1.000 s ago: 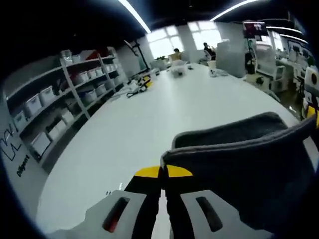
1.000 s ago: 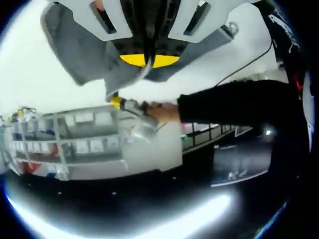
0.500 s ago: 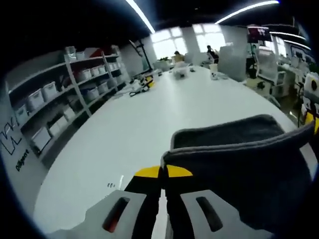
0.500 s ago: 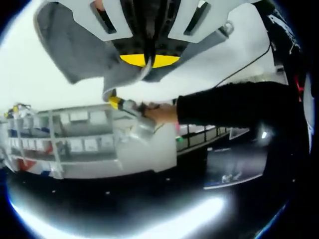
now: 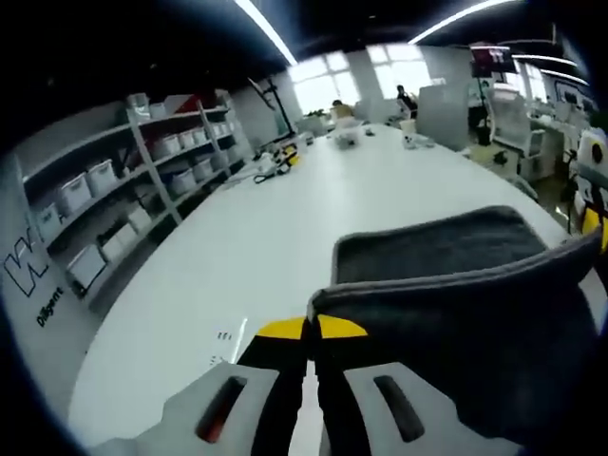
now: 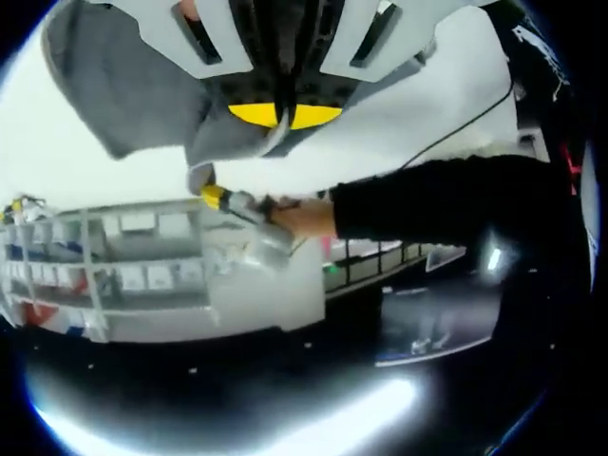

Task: Open the folded towel by lifting each exposed corner and separating the folded layers until the towel lies flat within the target outline without major curled edges

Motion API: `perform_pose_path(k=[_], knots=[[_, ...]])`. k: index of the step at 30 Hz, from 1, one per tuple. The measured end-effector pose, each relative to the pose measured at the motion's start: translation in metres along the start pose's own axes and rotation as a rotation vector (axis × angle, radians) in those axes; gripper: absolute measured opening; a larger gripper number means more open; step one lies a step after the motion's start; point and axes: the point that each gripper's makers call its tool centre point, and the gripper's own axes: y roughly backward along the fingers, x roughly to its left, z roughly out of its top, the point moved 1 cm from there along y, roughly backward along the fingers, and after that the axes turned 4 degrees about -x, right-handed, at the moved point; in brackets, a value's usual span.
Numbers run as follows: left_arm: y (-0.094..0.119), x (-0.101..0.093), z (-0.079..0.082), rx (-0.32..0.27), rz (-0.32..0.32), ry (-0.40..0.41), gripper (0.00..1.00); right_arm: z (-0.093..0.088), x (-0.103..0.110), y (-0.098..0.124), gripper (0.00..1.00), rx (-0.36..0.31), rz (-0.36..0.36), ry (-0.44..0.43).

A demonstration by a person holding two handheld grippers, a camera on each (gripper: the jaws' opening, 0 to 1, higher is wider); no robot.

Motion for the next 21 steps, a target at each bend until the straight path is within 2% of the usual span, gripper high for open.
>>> perform_pose_path(k=[6, 8, 12, 14, 21], knots=[[0.016, 0.011, -0.010, 0.021, 0.017, -0.011, 0.01, -0.003, 0.012, -0.007, 0.00, 0.005, 0.032, 0.009], [0.021, 0.013, -0.013, 0.019, 0.032, -0.026, 0.01, -0.006, 0.018, -0.011, 0.00, 0.016, 0.056, 0.048], [0.026, 0.012, -0.015, 0.007, 0.044, -0.033, 0.01, -0.009, 0.026, -0.015, 0.00, 0.015, 0.069, 0.061], [0.028, 0.010, -0.020, 0.018, 0.046, -0.069, 0.01, -0.009, 0.031, -0.017, 0.00, 0.009, 0.077, 0.062], [0.042, 0.010, -0.021, 0.014, 0.059, -0.076, 0.01, -0.005, 0.043, -0.022, 0.00, -0.001, 0.098, 0.074]])
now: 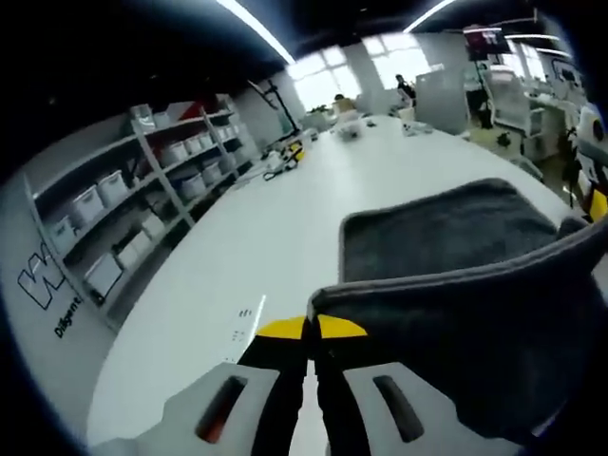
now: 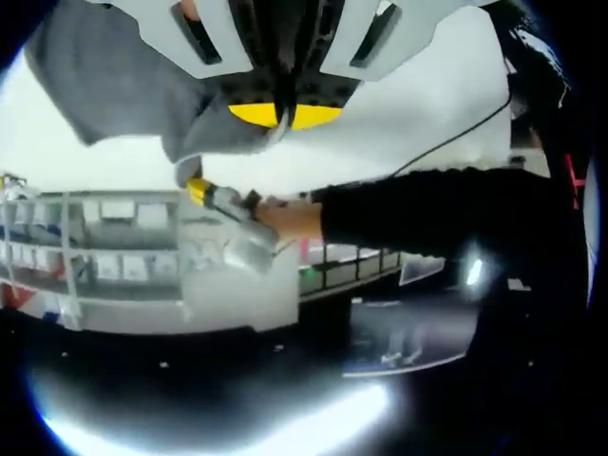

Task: Open the folded towel by lifting each exposed corner and separating the folded layers until the towel lies flat within the target outline without major curled edges

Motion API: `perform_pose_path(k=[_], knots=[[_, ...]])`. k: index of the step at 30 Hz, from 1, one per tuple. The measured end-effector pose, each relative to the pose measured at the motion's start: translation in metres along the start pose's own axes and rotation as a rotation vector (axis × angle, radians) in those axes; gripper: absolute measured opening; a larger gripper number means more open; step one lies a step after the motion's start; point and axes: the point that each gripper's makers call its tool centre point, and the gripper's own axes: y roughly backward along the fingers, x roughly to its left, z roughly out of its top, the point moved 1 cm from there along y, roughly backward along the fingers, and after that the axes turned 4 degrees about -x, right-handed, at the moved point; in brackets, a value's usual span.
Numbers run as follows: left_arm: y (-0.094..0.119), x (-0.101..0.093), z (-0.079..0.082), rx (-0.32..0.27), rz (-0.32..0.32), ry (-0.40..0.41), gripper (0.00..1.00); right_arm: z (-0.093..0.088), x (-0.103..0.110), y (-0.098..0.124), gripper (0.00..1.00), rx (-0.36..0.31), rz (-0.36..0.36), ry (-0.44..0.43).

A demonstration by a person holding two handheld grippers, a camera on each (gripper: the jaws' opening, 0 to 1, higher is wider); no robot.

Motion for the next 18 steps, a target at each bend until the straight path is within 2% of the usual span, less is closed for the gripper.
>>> perform_pose_path(k=[7, 18], knots=[[0.019, 0.005, -0.001, 0.000, 0.021, -0.018, 0.01, 0.006, 0.014, -0.007, 0.00, -0.011, 0.029, 0.013], [0.043, 0.001, -0.016, 0.029, 0.039, -0.035, 0.01, 0.014, 0.028, -0.014, 0.00, -0.023, 0.068, 0.038]])
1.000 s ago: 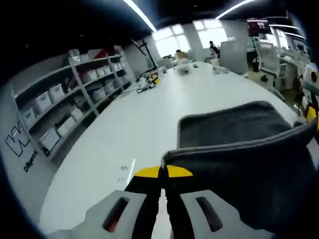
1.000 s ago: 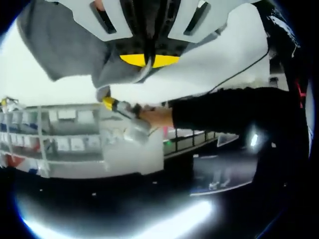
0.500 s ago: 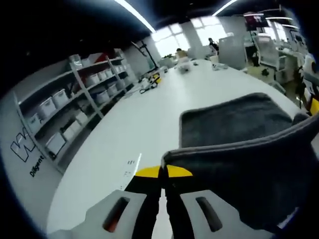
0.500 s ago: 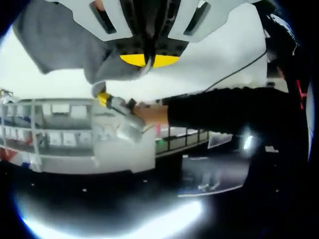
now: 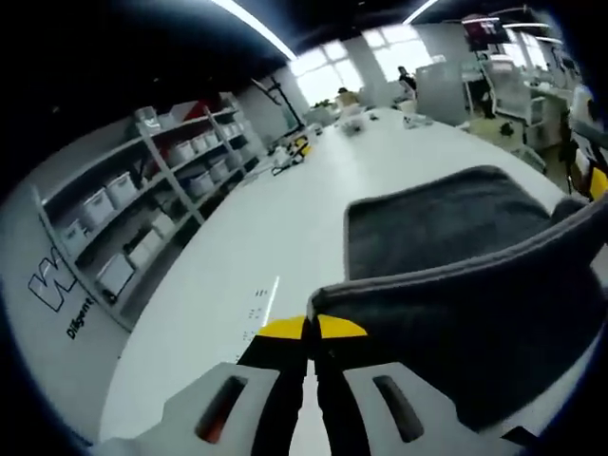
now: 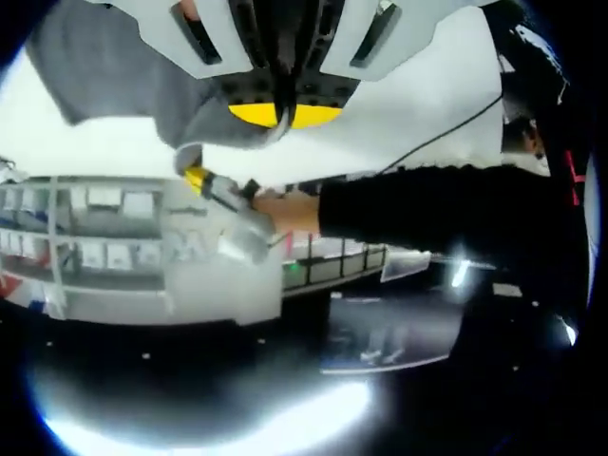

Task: Open the folded towel by lifting each exposed corner and separating the folded layers until the towel lies flat within the target outline without major curled edges

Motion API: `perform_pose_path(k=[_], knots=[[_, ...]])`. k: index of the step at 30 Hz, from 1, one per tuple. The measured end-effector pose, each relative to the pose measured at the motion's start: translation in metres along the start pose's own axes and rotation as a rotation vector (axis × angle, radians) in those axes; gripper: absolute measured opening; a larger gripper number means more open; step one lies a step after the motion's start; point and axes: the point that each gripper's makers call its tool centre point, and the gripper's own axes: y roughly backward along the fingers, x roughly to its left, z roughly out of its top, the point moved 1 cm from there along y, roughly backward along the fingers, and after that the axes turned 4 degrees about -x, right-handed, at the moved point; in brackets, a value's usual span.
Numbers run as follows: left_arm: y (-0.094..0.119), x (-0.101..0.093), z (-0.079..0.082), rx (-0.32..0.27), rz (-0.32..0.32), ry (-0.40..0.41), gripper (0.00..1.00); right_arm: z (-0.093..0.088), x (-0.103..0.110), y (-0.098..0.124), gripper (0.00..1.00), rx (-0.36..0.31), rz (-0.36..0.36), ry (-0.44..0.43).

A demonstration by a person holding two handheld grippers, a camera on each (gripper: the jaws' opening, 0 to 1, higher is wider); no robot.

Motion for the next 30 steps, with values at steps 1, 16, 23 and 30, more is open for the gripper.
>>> perform_pose_path(k=[1, 16, 23, 30], knots=[[0.003, 0.001, -0.002, 0.003, 0.007, 0.002, 0.01, 0.000, 0.001, 0.000, 0.00, -0.001, 0.002, 0.000], [0.038, 0.008, -0.028, 0.050, 0.062, -0.002, 0.01, 0.003, 0.033, -0.019, 0.00, -0.002, 0.095, 0.022], [0.050, 0.009, -0.036, 0.069, 0.073, 0.000, 0.01, 0.000, 0.043, -0.029, 0.00, 0.005, 0.124, 0.046], [0.062, 0.015, -0.035, 0.070, 0.091, -0.002, 0.01, 0.004, 0.053, -0.038, 0.00, 0.007, 0.147, 0.061]])
